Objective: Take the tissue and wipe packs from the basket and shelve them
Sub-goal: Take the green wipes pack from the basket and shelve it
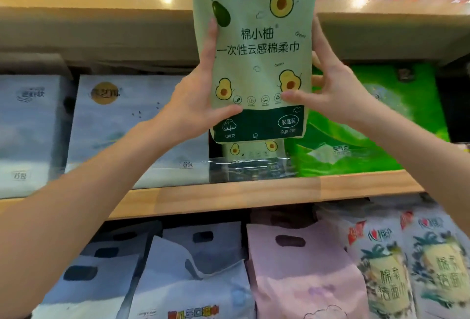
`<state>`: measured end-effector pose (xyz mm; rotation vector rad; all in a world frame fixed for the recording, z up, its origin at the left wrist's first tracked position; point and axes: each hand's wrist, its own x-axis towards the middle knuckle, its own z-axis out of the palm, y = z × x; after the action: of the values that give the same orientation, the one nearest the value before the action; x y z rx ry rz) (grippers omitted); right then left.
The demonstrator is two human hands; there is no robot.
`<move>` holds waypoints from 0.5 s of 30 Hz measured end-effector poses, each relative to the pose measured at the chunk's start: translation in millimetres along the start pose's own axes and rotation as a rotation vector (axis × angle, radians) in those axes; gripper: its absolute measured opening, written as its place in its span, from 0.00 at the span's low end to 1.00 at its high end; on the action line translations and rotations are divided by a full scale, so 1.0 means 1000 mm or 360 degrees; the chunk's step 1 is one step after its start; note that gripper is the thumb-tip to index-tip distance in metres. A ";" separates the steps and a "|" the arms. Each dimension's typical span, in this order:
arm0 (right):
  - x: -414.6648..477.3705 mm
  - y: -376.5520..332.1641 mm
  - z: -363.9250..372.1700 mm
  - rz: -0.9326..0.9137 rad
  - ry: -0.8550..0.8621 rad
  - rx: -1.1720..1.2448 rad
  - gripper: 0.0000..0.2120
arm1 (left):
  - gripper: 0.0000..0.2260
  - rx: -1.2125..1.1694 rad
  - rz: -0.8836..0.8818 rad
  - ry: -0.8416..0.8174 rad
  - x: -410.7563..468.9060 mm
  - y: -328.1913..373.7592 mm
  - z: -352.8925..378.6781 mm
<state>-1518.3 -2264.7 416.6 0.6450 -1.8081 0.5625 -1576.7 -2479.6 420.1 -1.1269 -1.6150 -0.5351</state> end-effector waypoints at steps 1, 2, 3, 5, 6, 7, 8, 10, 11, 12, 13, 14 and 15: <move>0.000 0.008 0.005 0.0003 0.0012 0.0005 0.50 | 0.51 0.0027 -0.0012 0.0001 0.000 -0.002 0.005; 0.000 0.015 0.009 0.0009 0.0026 0.0016 0.50 | 0.51 0.0047 -0.0024 0.0008 -0.001 -0.003 0.009; -0.001 0.022 0.013 0.0011 0.0038 0.0028 0.50 | 0.51 0.0059 -0.0037 0.0020 -0.002 -0.005 0.013; -0.002 0.032 0.018 0.0000 0.0057 0.0040 0.51 | 0.51 0.0070 -0.0059 0.0018 -0.004 -0.008 0.020; -0.003 0.036 0.019 -0.0008 0.0061 0.0043 0.51 | 0.51 0.0076 -0.0065 0.0000 -0.006 -0.009 0.023; -0.004 0.040 0.020 -0.0016 0.0059 0.0047 0.51 | 0.51 0.0080 -0.0075 -0.0025 -0.007 -0.011 0.026; -0.005 0.043 0.021 -0.0023 0.0050 0.0044 0.51 | 0.51 0.0080 -0.0089 -0.0053 -0.009 -0.012 0.028; -0.006 0.048 0.022 -0.0028 0.0019 0.0019 0.52 | 0.52 0.0069 -0.0145 -0.0119 -0.011 -0.015 0.032; -0.006 0.050 0.022 -0.0020 -0.0002 0.0007 0.52 | 0.52 0.0059 -0.0179 -0.0157 -0.012 -0.017 0.032; -0.007 0.051 0.022 -0.0003 -0.0026 0.0001 0.52 | 0.52 0.0057 -0.0206 -0.0197 -0.012 -0.018 0.033; -0.006 0.053 0.022 0.0016 -0.0049 0.0000 0.52 | 0.53 0.0060 -0.0226 -0.0236 -0.012 -0.019 0.033; -0.005 0.055 0.021 0.0033 -0.0074 0.0004 0.52 | 0.53 0.0058 -0.0248 -0.0274 -0.011 -0.020 0.034; -0.005 0.057 0.021 0.0048 -0.0099 0.0007 0.52 | 0.53 0.0045 -0.0276 -0.0307 -0.010 -0.022 0.035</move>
<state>-1569.8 -2235.4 402.0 0.6450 -1.8780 0.5722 -1612.8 -2466.1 402.6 -1.0488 -1.8942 -0.5263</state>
